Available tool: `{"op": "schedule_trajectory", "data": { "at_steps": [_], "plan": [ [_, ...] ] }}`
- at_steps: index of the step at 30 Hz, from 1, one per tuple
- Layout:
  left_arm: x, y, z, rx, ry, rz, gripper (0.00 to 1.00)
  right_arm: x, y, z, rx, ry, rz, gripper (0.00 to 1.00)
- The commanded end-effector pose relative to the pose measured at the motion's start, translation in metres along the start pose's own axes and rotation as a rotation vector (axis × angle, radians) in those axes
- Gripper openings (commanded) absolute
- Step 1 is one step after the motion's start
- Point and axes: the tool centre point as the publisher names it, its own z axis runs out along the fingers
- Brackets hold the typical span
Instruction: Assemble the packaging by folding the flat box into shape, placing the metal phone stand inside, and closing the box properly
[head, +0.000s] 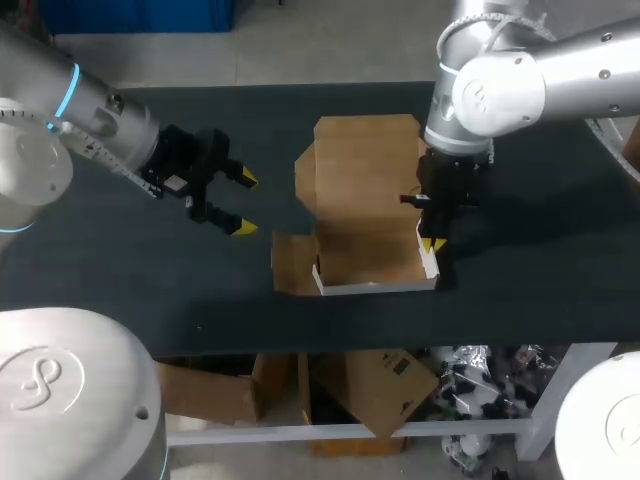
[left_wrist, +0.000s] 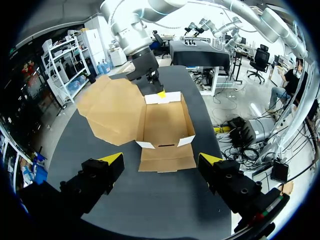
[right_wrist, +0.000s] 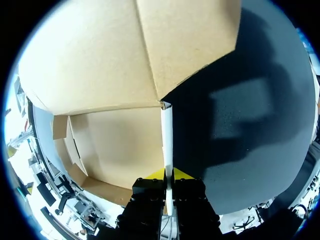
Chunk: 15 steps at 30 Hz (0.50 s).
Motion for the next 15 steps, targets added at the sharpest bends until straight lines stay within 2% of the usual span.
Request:
{"op": "schedule_trajectory", "data": {
  "at_steps": [1, 15],
  "plan": [
    [-0.0001, -0.0004, -0.0009, -0.003, 0.002, 0.000, 1.00, 0.0017, 0.0027, 0.0021, 0.010, -0.009, 0.008, 0.00],
    [-0.0001, -0.0004, -0.0009, -0.003, 0.002, 0.000, 1.00, 0.0027, 0.0027, 0.0049, -0.003, -0.027, 0.026, 0.02]
  ]
}}
